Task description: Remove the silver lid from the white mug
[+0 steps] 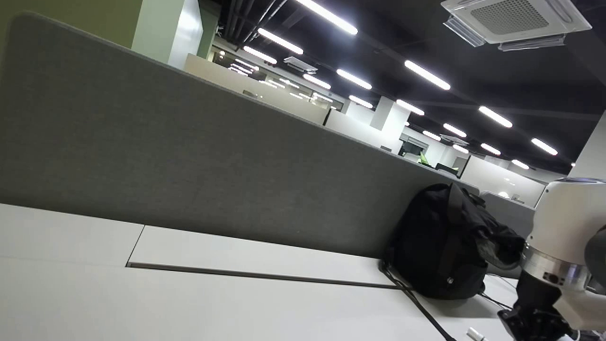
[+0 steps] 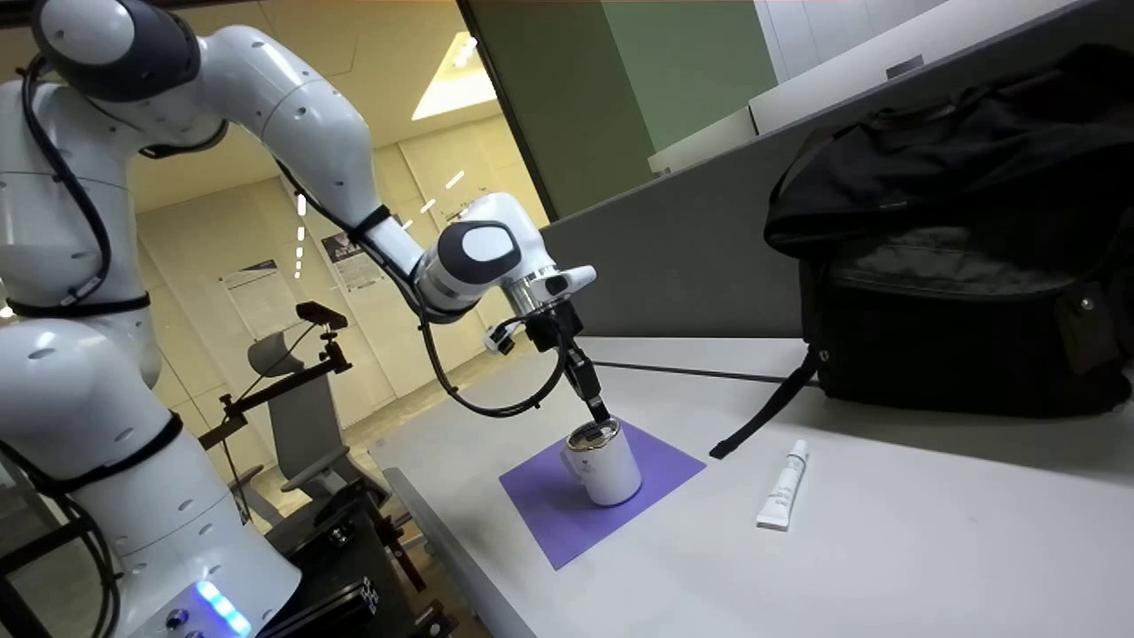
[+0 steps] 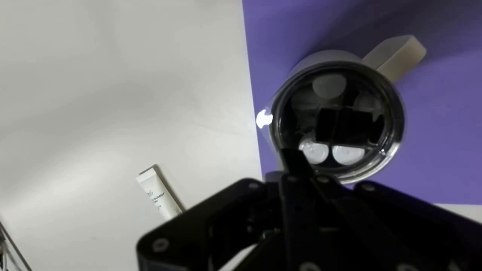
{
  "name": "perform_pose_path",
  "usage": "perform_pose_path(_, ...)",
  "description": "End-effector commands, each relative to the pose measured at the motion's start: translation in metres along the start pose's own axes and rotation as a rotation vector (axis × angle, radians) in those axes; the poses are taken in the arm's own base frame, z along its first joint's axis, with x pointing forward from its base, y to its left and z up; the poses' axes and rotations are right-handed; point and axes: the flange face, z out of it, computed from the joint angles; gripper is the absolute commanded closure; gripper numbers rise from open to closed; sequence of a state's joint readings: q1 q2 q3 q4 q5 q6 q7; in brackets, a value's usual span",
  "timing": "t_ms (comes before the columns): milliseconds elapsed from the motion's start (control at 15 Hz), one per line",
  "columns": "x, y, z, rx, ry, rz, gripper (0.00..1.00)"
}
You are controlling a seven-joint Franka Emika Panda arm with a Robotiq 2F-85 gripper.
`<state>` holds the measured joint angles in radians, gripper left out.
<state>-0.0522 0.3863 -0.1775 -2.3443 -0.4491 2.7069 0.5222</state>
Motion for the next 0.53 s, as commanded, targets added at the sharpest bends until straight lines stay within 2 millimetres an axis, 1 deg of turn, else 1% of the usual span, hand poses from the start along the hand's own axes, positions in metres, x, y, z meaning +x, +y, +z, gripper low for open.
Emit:
perform_pose_path(0,0.0106,0.0015,-0.0005,-0.038,-0.041,-0.002,1.00)
perform_pose_path(267,0.0119,0.0032,0.0022,-0.065,-0.105,-0.008,1.00)
perform_pose_path(467,0.0121,0.0012,0.0053,-0.059,-0.119,-0.019,1.00)
